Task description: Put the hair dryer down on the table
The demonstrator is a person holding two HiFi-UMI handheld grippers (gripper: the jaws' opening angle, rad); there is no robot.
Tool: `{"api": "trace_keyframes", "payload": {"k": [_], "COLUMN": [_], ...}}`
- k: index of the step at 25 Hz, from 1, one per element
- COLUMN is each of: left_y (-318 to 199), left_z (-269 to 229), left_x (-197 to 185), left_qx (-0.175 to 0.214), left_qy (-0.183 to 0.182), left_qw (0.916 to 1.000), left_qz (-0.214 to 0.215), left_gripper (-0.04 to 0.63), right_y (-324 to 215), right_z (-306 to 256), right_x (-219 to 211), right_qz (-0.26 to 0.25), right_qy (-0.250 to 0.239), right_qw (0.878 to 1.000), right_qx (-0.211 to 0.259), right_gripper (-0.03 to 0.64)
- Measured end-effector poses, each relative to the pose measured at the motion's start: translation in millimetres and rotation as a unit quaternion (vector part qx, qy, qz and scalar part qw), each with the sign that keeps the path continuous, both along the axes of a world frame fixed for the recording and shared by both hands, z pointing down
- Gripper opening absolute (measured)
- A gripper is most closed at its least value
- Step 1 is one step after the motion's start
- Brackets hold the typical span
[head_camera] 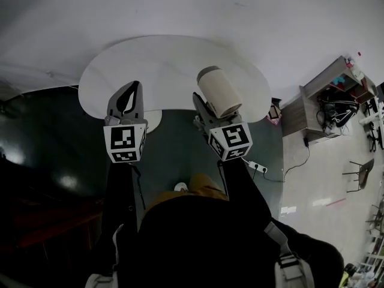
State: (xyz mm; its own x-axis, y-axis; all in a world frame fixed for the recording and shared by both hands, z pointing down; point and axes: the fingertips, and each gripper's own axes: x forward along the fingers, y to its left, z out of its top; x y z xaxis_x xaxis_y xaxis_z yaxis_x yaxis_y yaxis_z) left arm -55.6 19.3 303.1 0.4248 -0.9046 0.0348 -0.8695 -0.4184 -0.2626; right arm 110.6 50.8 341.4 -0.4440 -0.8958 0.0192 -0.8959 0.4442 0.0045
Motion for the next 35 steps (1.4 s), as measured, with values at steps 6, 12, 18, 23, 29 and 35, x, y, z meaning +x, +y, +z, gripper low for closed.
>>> {"api": "trace_keyframes", "payload": {"k": [6, 12, 18, 23, 29, 35], "left_y": [-16.2, -45.5, -97.4, -148.2, -209.8, -258.4], "left_z": [8.5, 20.6, 27.8, 23.3, 18.0, 21.2], "left_x": [-8.8, -15.2, -22.2, -26.3, -38.1, -41.2], "left_qx": [-0.007, -0.014, -0.019, -0.02, -0.015, -0.016], "left_qy": [-0.004, -0.018, -0.019, -0.023, -0.023, -0.018], "left_qw": [0.9999, 0.9996, 0.9991, 0.9986, 0.9974, 0.9963], "left_qz": [-0.009, -0.017, -0.031, -0.043, -0.067, -0.083], "left_gripper": [0.017, 0.017, 0.017, 0.017, 0.017, 0.017], "right_y": [-27.6, -70.9, -132.1, -194.2, -261.8, -314.4], "right_z": [7.6, 18.6, 22.8, 25.7, 18.0, 23.7], "right_x": [-11.5, -19.8, -29.6, -41.4, -59.2, -63.7], "right_qz": [-0.019, -0.033, -0.057, -0.076, -0.106, -0.122], "right_qy": [-0.008, -0.018, -0.021, -0.021, -0.017, -0.014], "right_qw": [1.0, 0.999, 0.998, 0.997, 0.994, 0.992], "right_qx": [-0.002, -0.004, -0.001, -0.012, -0.007, -0.013], "right_gripper": [0.196, 0.196, 0.196, 0.196, 0.196, 0.196]}}
